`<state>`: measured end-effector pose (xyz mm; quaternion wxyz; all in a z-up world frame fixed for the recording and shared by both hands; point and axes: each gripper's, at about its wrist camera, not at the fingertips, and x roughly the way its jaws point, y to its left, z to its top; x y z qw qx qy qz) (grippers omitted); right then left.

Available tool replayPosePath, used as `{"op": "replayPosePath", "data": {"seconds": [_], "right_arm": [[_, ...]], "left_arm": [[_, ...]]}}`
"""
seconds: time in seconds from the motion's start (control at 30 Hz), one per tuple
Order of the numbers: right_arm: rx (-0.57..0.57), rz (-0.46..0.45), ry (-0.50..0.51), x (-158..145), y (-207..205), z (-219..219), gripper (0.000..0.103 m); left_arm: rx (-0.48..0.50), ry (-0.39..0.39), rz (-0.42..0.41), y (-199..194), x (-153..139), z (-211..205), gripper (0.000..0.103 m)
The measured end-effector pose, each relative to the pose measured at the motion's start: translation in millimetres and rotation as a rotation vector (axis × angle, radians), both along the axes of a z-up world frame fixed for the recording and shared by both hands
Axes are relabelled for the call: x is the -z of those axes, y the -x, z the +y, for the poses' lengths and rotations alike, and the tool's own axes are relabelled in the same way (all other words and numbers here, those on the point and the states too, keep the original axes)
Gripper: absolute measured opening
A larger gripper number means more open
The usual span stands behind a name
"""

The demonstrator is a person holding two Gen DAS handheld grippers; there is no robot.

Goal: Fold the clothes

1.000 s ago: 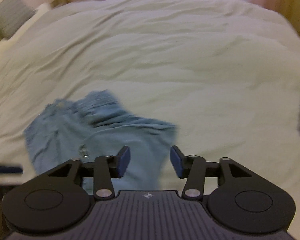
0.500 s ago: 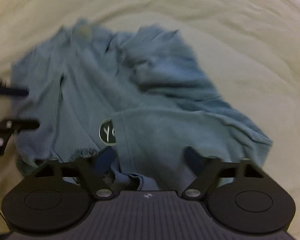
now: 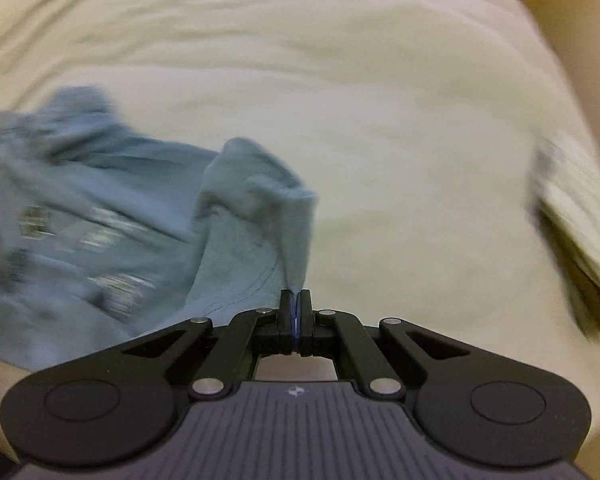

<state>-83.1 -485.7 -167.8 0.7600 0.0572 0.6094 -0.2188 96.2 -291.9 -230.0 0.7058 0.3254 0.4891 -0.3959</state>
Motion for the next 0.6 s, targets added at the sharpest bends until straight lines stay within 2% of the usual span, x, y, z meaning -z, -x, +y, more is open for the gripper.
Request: {"op": "replayPosePath", "data": {"seconds": [0.07, 0.1, 0.2, 0.27, 0.3, 0.37, 0.43, 0.5, 0.57, 0.6], "right_arm": [[0.075, 0.025, 0.032, -1, 25, -25, 0.0], [0.112, 0.043, 0.047, 2, 36, -38, 0.0], [0.195, 0.102, 0.056, 16, 57, -67, 0.0], [0.185, 0.107, 0.056, 18, 60, -78, 0.0], [0.17, 0.104, 0.058, 18, 60, -81, 0.006], [0.05, 0.044, 0.031, 13, 46, -73, 0.015], [-0.09, -0.036, -0.04, 10, 19, -57, 0.041], [-0.236, -0.105, -0.12, 11, -16, -33, 0.051], [-0.374, -0.157, -0.2, 12, -56, -6, 0.055], [-0.431, -0.184, -0.23, 13, -75, 6, 0.06]], "left_arm": [[-0.027, -0.012, -0.005, 4, 1, 2, 0.007], [-0.044, -0.017, -0.011, 6, 1, 3, 0.003], [-0.125, -0.014, -0.028, 14, -9, 17, 0.001], [-0.191, -0.014, -0.025, 18, -21, 29, 0.001], [-0.217, -0.019, -0.026, 21, -27, 35, 0.001], [-0.235, -0.041, -0.052, 28, -39, 46, 0.001], [-0.271, -0.06, -0.041, 30, -49, 60, 0.001], [-0.306, -0.079, -0.03, 33, -59, 75, 0.001], [-0.323, -0.119, -0.036, 34, -63, 97, 0.001], [-0.339, -0.15, -0.032, 35, -63, 109, 0.001]]}}
